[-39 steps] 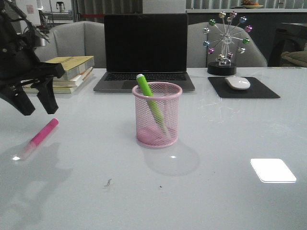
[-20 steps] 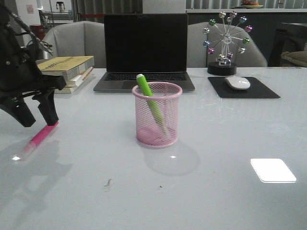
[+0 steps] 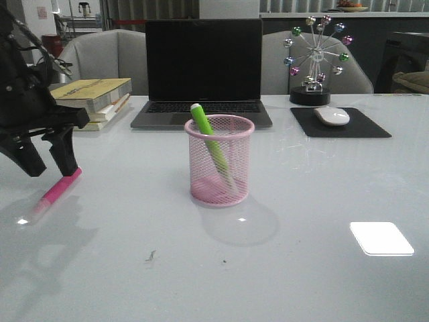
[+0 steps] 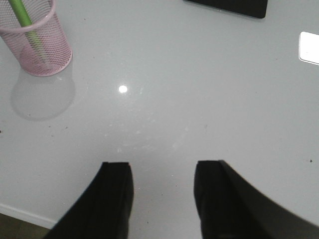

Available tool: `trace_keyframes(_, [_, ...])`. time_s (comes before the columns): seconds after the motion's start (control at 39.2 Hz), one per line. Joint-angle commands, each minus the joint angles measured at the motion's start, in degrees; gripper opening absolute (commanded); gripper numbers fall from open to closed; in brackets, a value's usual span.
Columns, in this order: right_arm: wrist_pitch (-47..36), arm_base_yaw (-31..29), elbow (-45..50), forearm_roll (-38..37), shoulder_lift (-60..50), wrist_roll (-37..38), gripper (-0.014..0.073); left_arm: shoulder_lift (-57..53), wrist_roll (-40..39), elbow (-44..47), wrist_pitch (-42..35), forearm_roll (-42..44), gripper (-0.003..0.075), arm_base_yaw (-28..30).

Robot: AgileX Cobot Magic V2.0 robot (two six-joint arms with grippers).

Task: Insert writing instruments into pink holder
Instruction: 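Lower the left gripper onto the pink marker and close on it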

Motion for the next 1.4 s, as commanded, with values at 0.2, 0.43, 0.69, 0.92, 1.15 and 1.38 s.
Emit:
trace_keyframes(0.2, [-3.01,-0.45,-1.54,0.22,-0.19,-0.45,0.0416,-0.85,-0.18,-1.76,0.96,-1.43,0.0407,-0.37])
trace_keyframes(0.43, [-2.83,-0.45,-1.54,0.22,-0.19,-0.45,0.0416,1.77,-0.18,-1.76,2.90,-1.56,0.0407,-0.37])
trace_keyframes(0.69, [-1.21,-0.45,-1.54,0.22,-0.19,-0.45,0.0416,2.32,-0.18,-1.76,2.98,-1.56,0.0235,-0.37])
trace_keyframes(0.92, [-0.96,-0.45,-1.54,0.22,-0.19,-0.45,0.0416,2.32,-0.08,-1.76,2.98,-1.56,0.0098,-0.50])
trace_keyframes(1.15, [-0.96,-0.45,-1.54,0.22,-0.19,-0.45,0.0416,2.06,1.00,-2.85,3.35,-1.56,0.0097,-1.57])
trace_keyframes(1.38, [-0.96,-0.45,-1.54,0.22,-0.19,-0.45,0.0416,-2.46,3.70,-4.26,-3.91,-1.56,0.0098,-5.05])
